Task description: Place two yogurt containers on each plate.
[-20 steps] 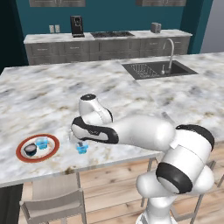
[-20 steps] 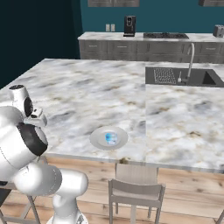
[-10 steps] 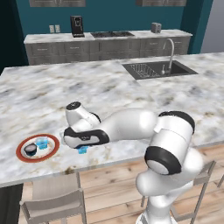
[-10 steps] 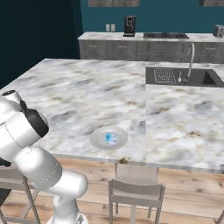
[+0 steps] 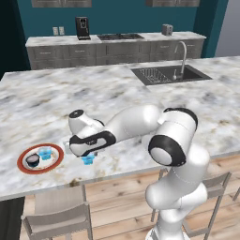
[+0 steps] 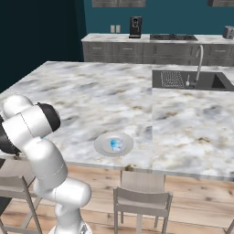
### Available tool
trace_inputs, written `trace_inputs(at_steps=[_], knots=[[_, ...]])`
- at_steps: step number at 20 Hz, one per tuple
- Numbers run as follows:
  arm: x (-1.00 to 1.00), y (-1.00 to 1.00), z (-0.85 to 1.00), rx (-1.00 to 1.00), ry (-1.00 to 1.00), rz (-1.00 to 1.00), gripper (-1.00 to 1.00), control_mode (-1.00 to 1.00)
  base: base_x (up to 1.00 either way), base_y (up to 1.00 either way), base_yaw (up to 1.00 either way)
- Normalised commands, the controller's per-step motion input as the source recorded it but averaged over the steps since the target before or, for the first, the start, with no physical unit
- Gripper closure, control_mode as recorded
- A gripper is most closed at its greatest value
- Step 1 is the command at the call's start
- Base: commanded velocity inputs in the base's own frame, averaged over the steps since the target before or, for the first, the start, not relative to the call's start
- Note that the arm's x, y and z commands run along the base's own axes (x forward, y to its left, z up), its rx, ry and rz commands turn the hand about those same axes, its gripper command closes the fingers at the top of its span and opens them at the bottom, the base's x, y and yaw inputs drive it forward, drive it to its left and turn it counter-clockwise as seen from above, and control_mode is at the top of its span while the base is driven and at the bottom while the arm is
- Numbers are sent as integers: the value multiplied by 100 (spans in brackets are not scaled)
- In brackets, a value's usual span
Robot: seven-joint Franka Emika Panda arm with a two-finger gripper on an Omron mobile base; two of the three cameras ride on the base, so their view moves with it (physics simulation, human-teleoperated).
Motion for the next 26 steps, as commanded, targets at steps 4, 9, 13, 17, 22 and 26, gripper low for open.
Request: trace_inputs(at_steps=[4, 9, 13, 17, 22, 26], knots=[[21, 3, -17, 0, 0, 14, -100, -100, 0, 0, 0], [9, 0, -13, 1, -4, 12, -100, -100, 0, 0, 0], [0, 0, -12, 1, -11, 4, -100, -100, 0, 0, 0], [0, -2, -9, 0, -9, 0, -100, -100, 0, 0, 0], [3, -9, -2, 0, -3, 0, -100, -100, 0, 0, 0], [12, -11, 0, 3, 0, 0, -100, -100, 0, 0, 0]])
